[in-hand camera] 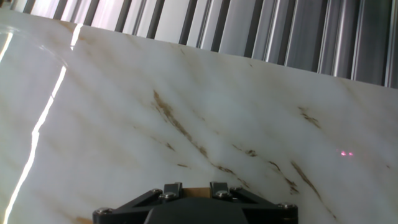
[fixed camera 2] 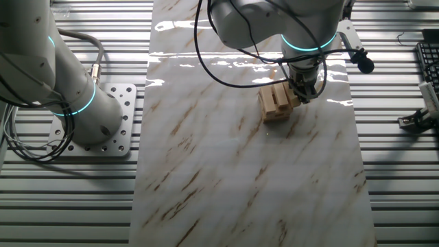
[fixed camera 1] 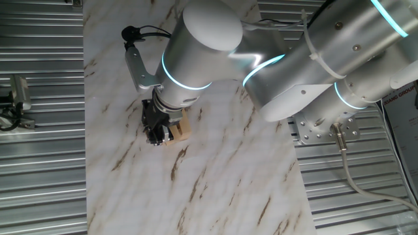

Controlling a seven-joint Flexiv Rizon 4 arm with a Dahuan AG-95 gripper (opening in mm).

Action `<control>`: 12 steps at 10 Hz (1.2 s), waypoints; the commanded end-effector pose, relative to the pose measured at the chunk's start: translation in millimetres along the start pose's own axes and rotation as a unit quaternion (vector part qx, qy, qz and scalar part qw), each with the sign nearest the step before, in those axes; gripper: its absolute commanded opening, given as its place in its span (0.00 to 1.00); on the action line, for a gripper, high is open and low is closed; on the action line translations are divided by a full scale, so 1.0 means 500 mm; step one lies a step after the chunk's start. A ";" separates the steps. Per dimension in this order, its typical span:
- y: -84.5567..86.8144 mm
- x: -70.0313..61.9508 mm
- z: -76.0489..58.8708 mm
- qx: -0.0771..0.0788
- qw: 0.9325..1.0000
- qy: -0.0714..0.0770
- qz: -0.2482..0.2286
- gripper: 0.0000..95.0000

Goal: Play Jenga

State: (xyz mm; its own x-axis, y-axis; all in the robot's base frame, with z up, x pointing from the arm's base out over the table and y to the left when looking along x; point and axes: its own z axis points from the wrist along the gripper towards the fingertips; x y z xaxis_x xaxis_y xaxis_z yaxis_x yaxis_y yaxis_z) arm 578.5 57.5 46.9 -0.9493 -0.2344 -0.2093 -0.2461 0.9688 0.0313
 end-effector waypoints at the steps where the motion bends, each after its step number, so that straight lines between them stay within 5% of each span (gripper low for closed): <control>1: 0.000 -0.002 0.001 0.000 1.000 0.002 0.000 0.00; 12: 0.000 -0.014 0.000 -0.001 1.000 0.006 0.001 0.00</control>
State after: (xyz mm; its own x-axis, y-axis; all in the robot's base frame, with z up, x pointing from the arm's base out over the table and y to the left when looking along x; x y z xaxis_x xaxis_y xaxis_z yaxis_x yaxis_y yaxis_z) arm 585.0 58.9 48.3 -0.9517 -0.2341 -0.1986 -0.2450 0.9690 0.0321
